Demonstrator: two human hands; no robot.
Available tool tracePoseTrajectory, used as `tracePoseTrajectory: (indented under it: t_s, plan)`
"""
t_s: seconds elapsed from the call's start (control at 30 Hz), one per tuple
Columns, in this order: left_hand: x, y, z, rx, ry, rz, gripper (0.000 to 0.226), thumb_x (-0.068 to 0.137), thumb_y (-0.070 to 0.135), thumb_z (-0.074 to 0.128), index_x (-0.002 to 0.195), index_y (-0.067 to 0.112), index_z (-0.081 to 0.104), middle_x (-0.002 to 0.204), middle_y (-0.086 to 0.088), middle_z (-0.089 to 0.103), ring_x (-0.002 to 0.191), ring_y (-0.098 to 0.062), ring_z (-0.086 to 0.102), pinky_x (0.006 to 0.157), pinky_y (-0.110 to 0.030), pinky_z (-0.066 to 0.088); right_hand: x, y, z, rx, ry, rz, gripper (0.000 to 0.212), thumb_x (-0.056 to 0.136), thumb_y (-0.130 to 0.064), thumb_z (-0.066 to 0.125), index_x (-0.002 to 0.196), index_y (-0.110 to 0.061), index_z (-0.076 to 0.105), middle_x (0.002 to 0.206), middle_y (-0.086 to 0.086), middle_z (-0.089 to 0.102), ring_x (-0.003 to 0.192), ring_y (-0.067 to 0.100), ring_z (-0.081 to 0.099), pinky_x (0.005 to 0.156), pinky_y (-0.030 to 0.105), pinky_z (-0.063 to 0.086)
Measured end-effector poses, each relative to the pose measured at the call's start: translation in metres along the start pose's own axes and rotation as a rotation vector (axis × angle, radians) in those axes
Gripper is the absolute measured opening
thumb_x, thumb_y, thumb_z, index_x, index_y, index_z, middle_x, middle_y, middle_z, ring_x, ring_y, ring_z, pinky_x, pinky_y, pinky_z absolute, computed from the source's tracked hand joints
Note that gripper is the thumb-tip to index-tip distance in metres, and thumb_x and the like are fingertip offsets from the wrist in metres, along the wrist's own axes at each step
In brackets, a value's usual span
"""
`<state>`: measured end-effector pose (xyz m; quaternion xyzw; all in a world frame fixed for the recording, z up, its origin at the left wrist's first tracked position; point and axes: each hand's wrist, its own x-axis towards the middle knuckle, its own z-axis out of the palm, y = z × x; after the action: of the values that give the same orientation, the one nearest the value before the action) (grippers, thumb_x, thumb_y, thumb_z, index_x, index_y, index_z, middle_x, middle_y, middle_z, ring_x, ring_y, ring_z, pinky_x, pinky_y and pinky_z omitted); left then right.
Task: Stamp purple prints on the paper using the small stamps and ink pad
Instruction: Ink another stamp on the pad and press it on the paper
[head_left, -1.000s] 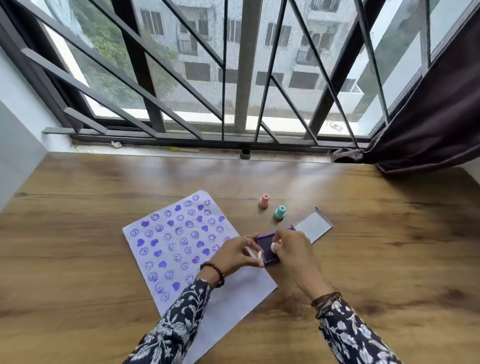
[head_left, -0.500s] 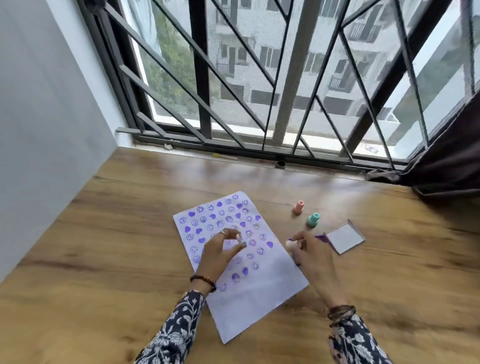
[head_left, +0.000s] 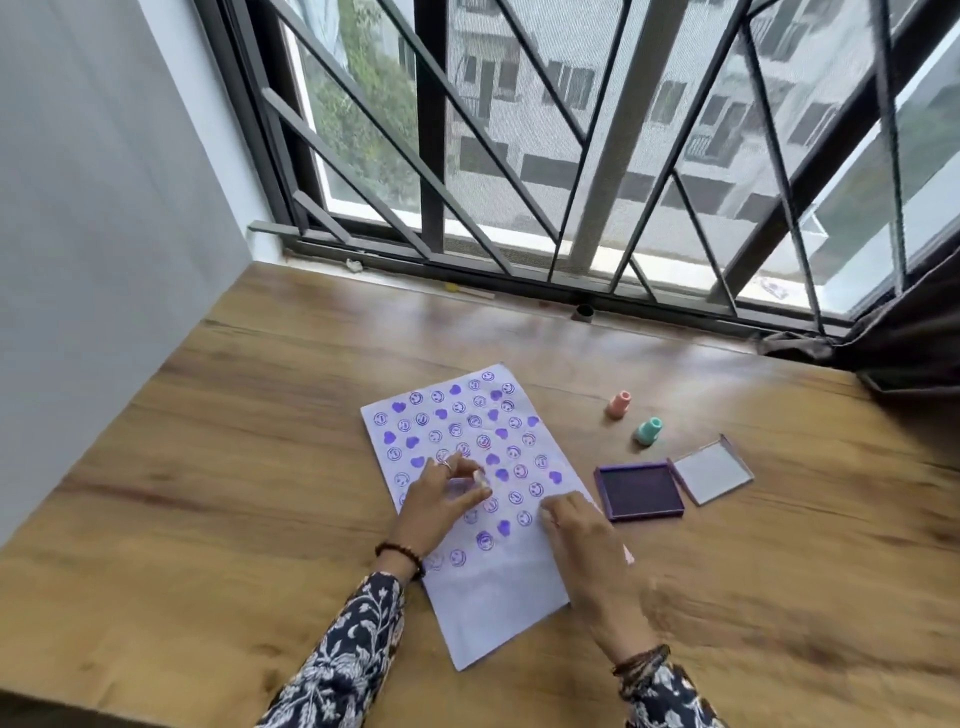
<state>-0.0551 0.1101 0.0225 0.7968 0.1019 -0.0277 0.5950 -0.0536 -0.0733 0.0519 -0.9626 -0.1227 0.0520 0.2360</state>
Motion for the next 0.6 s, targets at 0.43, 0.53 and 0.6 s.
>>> tracePoseTrajectory:
  t_s: [0.43, 0.53, 0.6]
  plan:
    - [0.002, 0.001, -0.004, -0.083, -0.059, -0.058, 0.015, 0.076, 0.020, 0.071, 0.085, 0.027, 0.062, 0.092, 0.027, 0.059, 0.089, 0.010, 0.062, 0.074, -0.005, 0.047, 0.059, -0.003, -0.023, -0.016, -0.369, 0.030, 0.017, 0.065, 0.003, 0.064, 0.078, -0.004, 0.072, 0.074, 0.011, 0.067, 0.065, 0.020, 0.060, 0.050, 0.013, 0.042]
    - [0.004, 0.006, -0.012, -0.115, -0.123, -0.104, 0.016, 0.077, 0.017, 0.071, 0.086, 0.026, 0.062, 0.096, 0.011, 0.067, 0.096, -0.006, 0.063, 0.072, -0.005, 0.047, 0.050, 0.011, -0.034, 0.334, -0.331, 0.207, 0.008, 0.067, -0.004, 0.072, 0.069, -0.011, 0.069, 0.068, 0.006, 0.064, 0.057, 0.015, 0.056, 0.048, 0.009, 0.040]
    - [0.003, 0.010, -0.017, -0.076, -0.088, -0.105, 0.016, 0.074, 0.019, 0.074, 0.086, 0.025, 0.065, 0.094, 0.012, 0.069, 0.091, -0.003, 0.063, 0.068, 0.000, 0.044, 0.036, 0.020, -0.037, 0.579, -0.188, 0.315, 0.005, 0.072, -0.009, 0.074, 0.076, -0.007, 0.072, 0.075, 0.005, 0.067, 0.063, 0.014, 0.060, 0.058, 0.013, 0.048]
